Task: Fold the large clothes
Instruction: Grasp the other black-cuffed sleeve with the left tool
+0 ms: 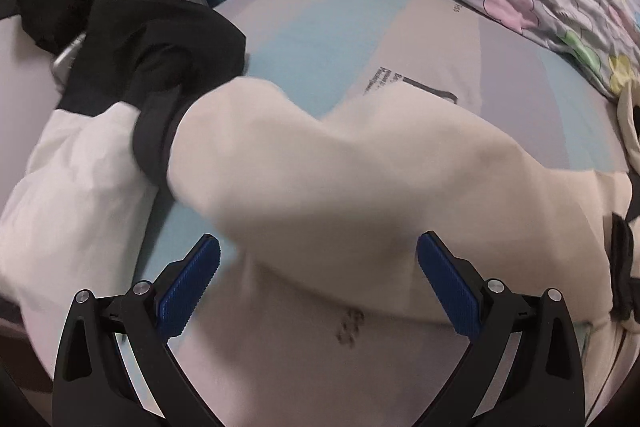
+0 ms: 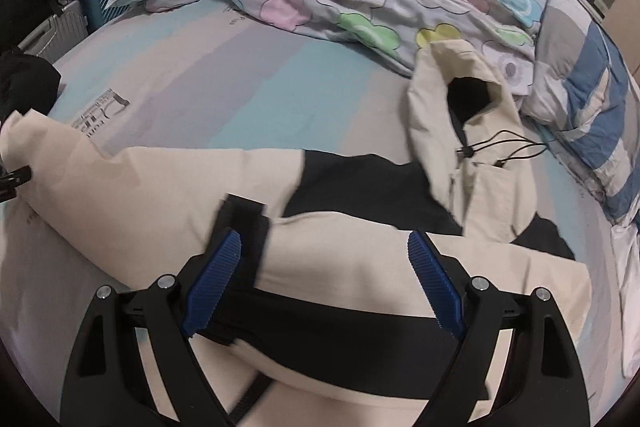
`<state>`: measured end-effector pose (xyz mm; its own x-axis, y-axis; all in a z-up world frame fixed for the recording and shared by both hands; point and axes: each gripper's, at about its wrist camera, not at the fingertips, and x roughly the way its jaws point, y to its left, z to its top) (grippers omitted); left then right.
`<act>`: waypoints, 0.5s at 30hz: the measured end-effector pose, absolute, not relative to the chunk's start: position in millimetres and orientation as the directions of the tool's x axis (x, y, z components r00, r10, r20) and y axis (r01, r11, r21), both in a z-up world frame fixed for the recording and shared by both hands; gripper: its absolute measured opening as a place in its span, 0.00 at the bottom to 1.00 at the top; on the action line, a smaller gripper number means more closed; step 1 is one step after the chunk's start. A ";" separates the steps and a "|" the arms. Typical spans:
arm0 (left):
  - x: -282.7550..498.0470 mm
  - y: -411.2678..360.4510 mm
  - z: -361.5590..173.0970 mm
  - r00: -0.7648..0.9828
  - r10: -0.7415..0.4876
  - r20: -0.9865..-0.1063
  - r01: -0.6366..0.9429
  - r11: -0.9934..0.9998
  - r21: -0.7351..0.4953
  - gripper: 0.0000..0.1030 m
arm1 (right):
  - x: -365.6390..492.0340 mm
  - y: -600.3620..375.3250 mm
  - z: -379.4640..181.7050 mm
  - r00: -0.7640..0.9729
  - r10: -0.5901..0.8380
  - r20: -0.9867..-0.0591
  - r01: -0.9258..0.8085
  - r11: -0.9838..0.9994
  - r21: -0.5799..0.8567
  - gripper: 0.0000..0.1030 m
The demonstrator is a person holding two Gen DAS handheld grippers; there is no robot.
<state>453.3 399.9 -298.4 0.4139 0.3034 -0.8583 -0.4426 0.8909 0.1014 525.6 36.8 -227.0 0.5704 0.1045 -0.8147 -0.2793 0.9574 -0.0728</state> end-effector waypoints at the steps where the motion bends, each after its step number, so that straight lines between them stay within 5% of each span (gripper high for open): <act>1: 458.9 402.3 -299.7 0.418 0.298 -0.858 -0.440 0.893 0.095 0.95 | 525.9 42.5 -226.7 0.568 0.103 -0.817 -0.277 0.958 -0.072 0.80; 15: 488.2 438.4 -292.5 0.431 0.171 -0.886 -0.450 0.892 -0.047 0.94 | 540.5 65.9 -230.6 0.546 0.069 -0.835 -0.270 0.958 -0.097 0.80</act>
<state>488.2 438.4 -292.5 0.4309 0.1710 -0.8861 -0.4499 0.8918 -0.0467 540.5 65.9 -230.6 0.5456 0.0695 -0.8351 -0.2698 0.9581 -0.0966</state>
